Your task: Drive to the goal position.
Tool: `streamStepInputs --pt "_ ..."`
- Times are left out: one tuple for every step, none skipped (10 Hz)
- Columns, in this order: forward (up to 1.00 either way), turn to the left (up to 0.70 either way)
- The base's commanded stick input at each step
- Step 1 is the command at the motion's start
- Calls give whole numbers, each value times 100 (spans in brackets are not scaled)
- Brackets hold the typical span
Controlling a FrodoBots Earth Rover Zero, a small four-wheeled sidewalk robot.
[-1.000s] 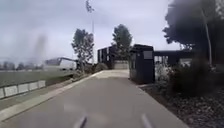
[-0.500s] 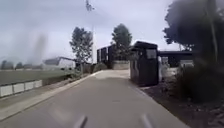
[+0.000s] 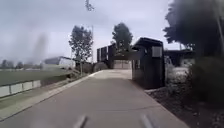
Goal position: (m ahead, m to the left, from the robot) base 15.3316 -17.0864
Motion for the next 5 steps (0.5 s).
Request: streamStepInputs --pt "70 0" --pt "70 0" --pt "70 0" --pt "70 0" --pt "70 0"
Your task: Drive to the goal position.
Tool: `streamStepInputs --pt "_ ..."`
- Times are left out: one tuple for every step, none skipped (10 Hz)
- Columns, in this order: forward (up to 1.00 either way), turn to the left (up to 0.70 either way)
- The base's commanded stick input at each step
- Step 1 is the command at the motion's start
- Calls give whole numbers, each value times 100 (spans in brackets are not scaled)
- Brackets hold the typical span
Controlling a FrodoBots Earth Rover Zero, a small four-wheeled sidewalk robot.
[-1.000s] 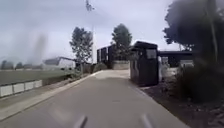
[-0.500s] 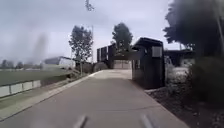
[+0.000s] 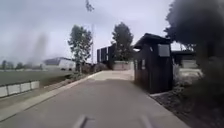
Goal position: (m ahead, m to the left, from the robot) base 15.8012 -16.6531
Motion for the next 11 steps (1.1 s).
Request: streamStepInputs --pt "70 0" --pt "70 0" --pt "70 0" --pt "70 0" --pt "70 0" --pt "70 0" --pt "70 0" --pt "70 0" --pt "70 0" --pt "70 0" --pt "70 0"
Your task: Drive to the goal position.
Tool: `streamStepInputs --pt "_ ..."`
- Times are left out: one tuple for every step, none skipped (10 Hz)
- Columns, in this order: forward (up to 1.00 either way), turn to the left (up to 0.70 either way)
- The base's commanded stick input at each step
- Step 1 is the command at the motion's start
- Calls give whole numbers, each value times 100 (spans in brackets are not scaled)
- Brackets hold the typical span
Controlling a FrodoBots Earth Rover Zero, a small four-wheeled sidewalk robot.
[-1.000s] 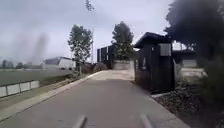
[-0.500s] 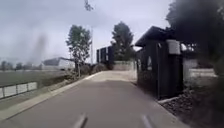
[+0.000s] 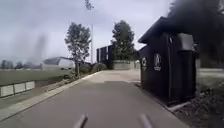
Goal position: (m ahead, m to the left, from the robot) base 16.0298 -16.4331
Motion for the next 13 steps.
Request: streamStepInputs --pt "70 0" --pt "70 0" --pt "70 0" --pt "70 0" --pt "70 0" --pt "70 0" --pt "70 0" --pt "70 0" --pt "70 0" --pt "70 0" --pt "70 0" --pt "70 0" --pt "70 0"
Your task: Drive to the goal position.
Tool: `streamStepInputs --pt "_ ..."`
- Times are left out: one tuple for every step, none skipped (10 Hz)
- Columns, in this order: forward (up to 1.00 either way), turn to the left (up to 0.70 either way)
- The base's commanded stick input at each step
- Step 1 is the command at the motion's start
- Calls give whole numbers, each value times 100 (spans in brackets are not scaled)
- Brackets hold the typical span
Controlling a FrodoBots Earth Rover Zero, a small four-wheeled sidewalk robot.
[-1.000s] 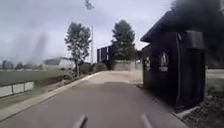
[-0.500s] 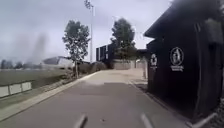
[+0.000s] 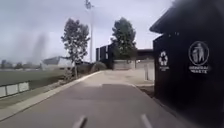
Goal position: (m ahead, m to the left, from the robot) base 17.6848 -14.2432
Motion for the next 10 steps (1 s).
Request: streamStepInputs --pt "70 0" --pt "70 0" --pt "70 0" --pt "70 0" --pt "70 0" --pt "70 0" --pt "70 0" --pt "70 0" --pt "70 0" --pt "70 0"
